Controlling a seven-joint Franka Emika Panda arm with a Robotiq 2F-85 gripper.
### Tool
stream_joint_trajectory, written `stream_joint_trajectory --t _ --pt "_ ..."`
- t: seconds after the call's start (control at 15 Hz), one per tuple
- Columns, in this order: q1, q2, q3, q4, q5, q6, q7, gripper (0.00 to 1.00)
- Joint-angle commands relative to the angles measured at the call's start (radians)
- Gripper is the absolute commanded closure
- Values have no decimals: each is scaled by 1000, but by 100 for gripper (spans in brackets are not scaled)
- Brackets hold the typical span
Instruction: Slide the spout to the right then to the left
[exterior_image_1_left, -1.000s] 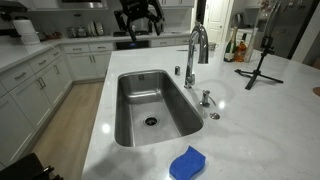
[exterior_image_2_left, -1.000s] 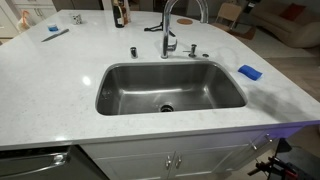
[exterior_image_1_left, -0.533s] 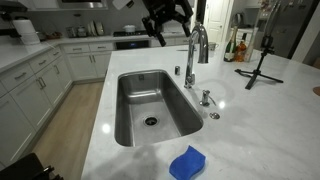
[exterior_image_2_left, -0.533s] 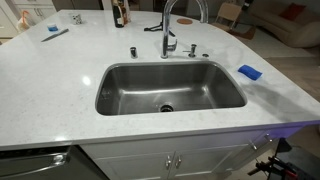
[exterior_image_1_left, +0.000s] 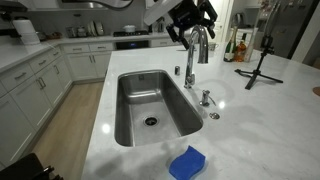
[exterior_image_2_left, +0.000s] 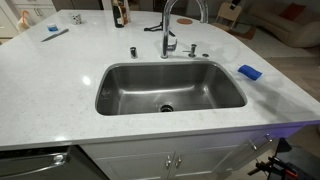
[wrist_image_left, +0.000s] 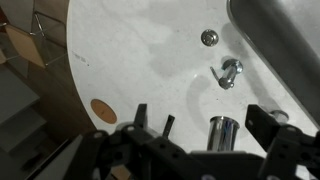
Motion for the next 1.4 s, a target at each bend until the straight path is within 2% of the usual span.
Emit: stream_joint_trajectory --t 0.0,0.33,0.6,0.8,1.0,1.33 --pt "-46 76 22 76 97 93 -58 0" --pt "-146 121 125 123 375 171 -268 0" --pt "-222 148 214 176 574 109 -490 0" --pt "-253 178 248 216 635 62 -590 0" --pt "-251 230 244 261 614 58 -613 0" --pt "-239 321 240 323 594 149 -660 0"
